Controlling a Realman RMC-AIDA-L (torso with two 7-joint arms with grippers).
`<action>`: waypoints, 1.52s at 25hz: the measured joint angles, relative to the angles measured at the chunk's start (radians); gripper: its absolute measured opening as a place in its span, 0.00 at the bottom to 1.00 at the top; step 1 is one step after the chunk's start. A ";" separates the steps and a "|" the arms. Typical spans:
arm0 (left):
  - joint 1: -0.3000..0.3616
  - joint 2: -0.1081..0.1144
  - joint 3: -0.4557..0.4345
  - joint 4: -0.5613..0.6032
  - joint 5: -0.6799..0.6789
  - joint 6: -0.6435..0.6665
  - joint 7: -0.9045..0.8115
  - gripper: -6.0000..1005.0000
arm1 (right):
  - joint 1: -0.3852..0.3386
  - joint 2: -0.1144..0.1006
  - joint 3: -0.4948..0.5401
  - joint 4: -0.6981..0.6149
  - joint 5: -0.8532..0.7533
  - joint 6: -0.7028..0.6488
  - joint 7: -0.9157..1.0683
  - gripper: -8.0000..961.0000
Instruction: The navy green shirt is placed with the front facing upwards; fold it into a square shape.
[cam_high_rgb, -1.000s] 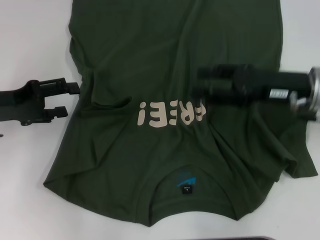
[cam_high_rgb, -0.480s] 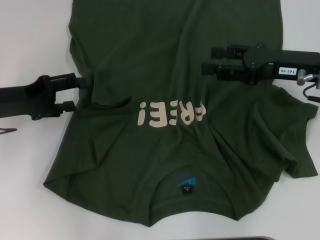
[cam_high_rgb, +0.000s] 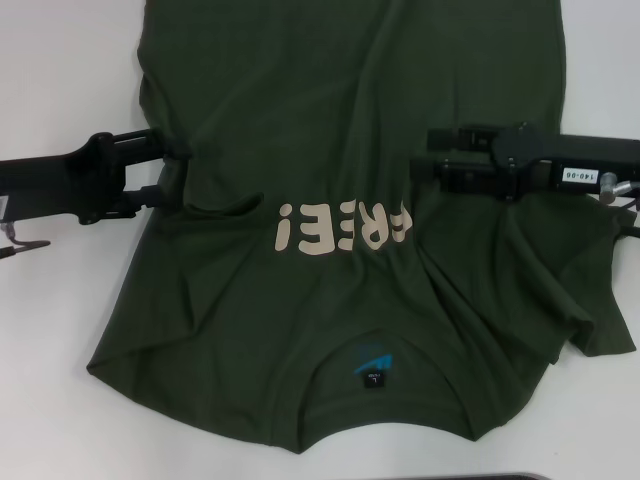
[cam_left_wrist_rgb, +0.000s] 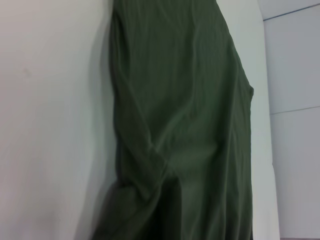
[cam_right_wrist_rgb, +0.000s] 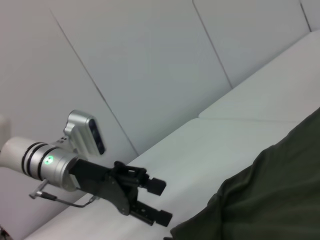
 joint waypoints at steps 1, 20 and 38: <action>-0.003 0.000 0.001 0.001 0.000 -0.001 0.000 0.87 | 0.001 0.000 0.000 0.007 -0.001 0.000 0.000 0.76; -0.006 -0.001 0.002 0.010 0.001 0.000 -0.013 0.87 | 0.121 -0.089 0.000 -0.019 -0.136 0.012 0.429 0.77; -0.049 0.011 0.058 0.121 0.009 -0.083 -0.016 0.87 | 0.196 -0.157 -0.001 -0.032 -0.253 -0.100 0.690 0.77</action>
